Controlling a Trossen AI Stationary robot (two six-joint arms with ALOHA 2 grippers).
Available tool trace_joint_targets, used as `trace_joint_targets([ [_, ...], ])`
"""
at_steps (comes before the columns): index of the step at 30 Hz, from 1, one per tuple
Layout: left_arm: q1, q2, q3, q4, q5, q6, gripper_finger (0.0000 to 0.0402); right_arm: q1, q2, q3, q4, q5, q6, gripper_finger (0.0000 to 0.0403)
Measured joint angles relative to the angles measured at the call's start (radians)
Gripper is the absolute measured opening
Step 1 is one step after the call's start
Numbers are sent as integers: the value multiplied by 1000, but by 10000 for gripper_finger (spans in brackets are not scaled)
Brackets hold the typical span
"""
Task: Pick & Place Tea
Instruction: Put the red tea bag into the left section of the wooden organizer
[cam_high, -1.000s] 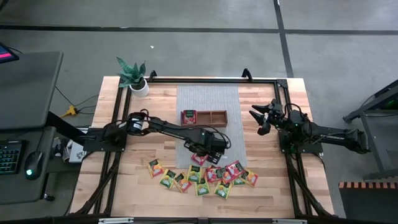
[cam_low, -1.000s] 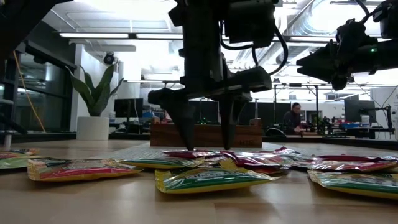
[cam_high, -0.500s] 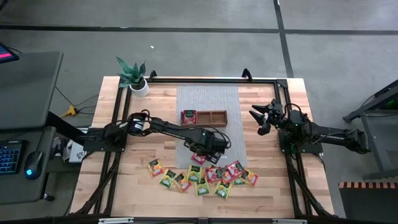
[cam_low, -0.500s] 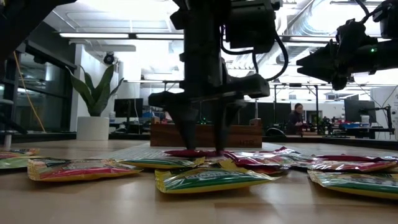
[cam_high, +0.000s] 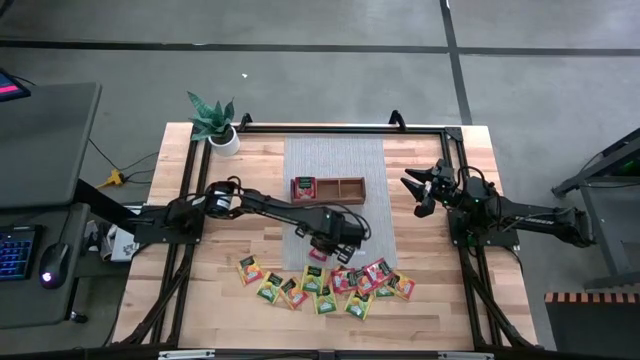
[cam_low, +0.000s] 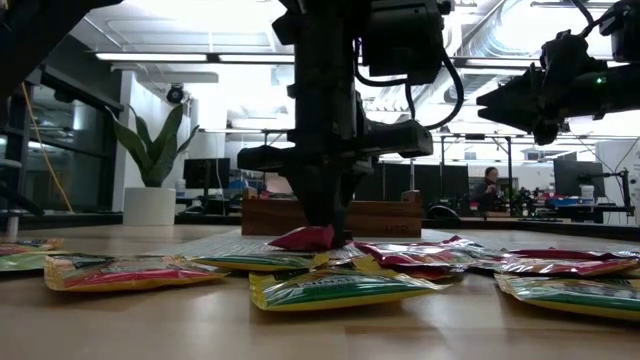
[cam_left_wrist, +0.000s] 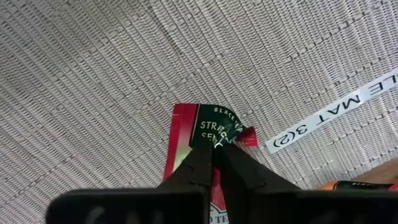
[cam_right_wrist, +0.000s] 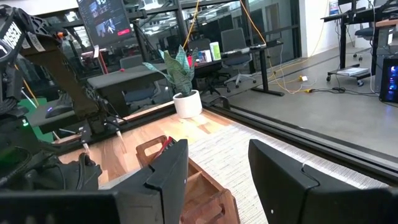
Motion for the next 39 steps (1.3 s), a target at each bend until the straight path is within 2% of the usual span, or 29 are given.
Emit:
trace_joint_targets([
  [6,-3,-34,-3,-16,-70,-27,5,0,0,0,0,0,0,165],
  [13,0,-68,-9,-107,-191,-78,2,0,0,0,0,0,0,165],
  [23,-2,-153,-6,-127,-233,-121,0,0,0,0,0,0,0,165],
  [26,0,-184,-6,-150,-274,-130,0,0,0,0,0,0,0,165],
  [31,8,-245,-4,-238,-405,-189,0,0,0,0,0,0,0,165],
  [39,53,-278,-4,-356,-698,-261,0,0,0,0,0,0,0,165],
])
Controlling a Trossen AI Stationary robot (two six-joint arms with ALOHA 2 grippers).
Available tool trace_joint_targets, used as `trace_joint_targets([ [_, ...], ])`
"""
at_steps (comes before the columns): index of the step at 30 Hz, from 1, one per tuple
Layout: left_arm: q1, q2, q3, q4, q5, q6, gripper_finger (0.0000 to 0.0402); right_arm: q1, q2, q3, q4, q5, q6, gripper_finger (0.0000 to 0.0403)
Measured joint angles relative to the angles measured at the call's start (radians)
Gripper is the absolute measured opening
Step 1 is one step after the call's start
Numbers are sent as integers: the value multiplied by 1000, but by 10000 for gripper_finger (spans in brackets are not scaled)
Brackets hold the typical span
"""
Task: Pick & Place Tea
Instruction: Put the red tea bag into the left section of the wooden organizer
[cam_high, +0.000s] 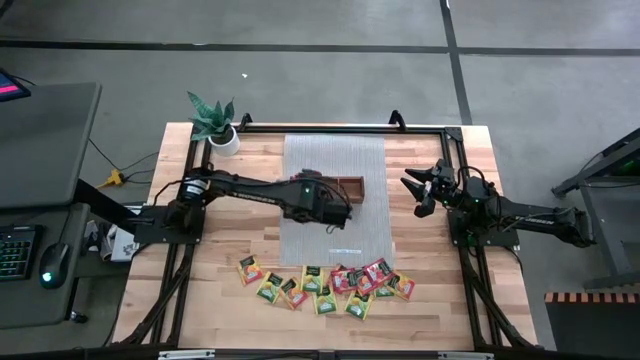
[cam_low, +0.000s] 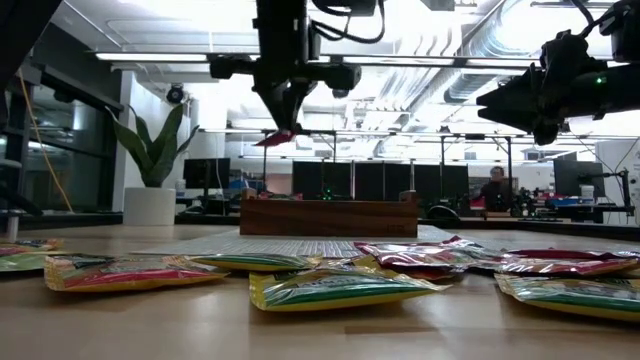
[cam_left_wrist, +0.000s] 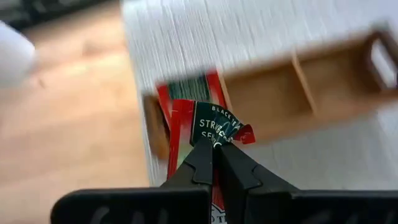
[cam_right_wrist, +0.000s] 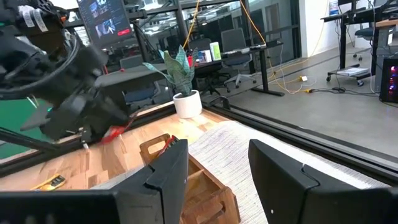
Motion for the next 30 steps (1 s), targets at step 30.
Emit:
trace_joint_targets([
  [30,94,-1,-282,382,-238,34,0,0,0,0,0,0,0,165],
])
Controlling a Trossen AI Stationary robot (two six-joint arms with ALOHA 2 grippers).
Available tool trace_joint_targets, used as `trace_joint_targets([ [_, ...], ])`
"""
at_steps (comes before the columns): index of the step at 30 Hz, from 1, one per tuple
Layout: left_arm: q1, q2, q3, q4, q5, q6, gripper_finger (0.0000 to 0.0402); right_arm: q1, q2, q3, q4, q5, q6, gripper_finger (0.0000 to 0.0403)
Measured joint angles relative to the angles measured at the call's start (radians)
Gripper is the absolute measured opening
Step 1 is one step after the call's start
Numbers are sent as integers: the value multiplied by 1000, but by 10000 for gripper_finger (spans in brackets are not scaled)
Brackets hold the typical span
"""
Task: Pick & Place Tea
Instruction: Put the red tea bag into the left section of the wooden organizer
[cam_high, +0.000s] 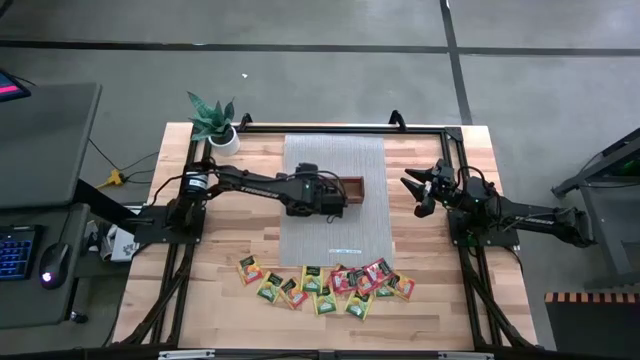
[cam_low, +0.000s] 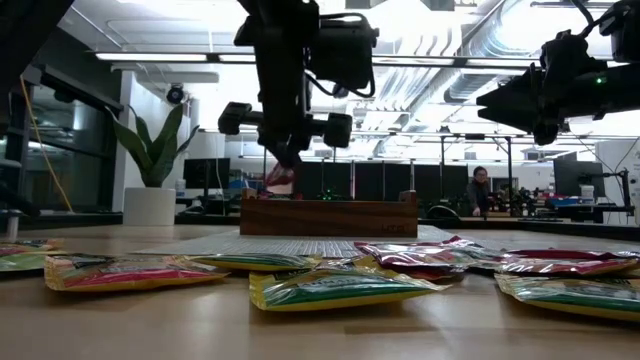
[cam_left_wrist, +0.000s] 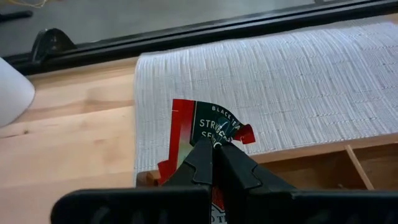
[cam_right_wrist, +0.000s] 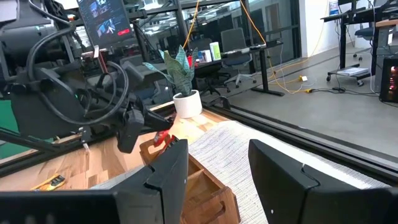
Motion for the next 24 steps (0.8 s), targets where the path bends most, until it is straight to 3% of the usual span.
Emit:
trace_joint_targets([
  [24,-2,0,-82,84,20,-27,0,0,0,0,0,0,0,165],
])
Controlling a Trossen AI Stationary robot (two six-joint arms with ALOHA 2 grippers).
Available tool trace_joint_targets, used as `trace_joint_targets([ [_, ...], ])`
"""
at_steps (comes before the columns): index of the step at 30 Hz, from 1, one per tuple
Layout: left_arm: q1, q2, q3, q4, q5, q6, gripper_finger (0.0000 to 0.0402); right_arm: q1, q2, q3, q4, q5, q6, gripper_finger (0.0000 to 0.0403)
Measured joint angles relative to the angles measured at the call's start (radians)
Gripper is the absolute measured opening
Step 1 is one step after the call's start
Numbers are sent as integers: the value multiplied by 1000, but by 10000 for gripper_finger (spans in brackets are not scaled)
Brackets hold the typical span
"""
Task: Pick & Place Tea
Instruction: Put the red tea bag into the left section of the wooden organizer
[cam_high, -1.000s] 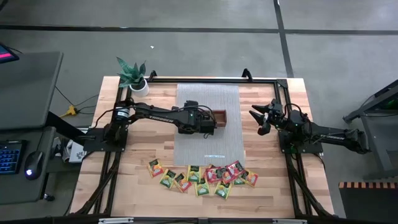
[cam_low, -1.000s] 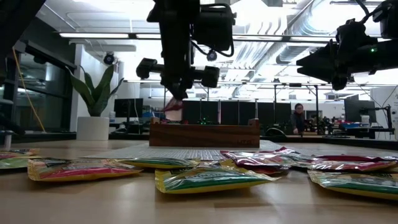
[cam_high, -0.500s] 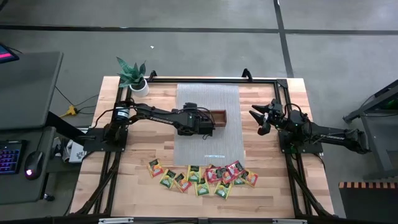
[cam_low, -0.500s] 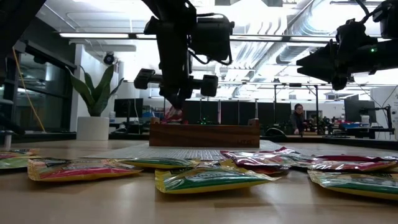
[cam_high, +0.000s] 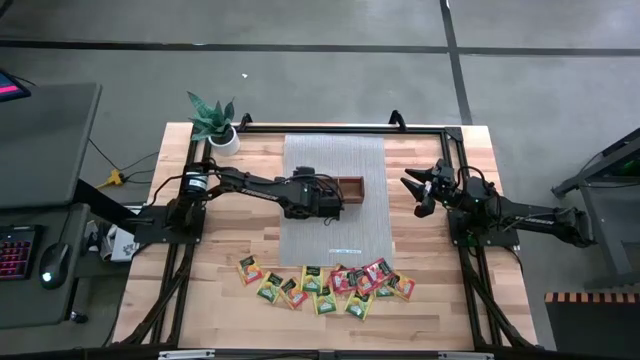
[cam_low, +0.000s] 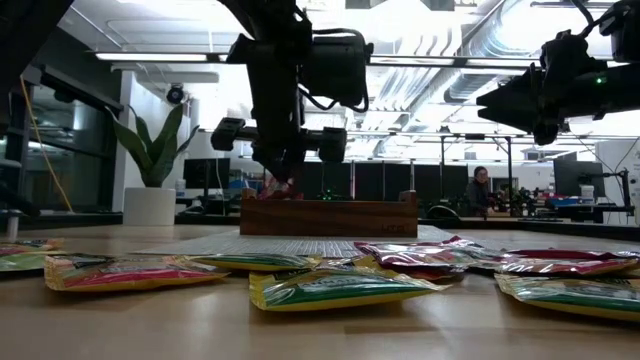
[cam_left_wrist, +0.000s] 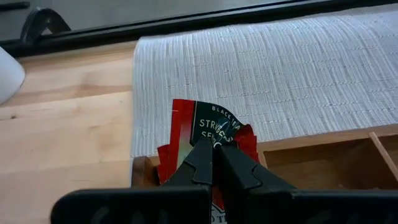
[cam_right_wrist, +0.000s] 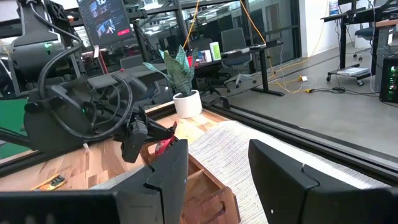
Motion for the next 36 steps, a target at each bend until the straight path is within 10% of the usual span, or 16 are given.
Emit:
trace_joint_targets([
  [36,0,1,0,10,24,0,141,0,0,0,0,0,0,165],
])
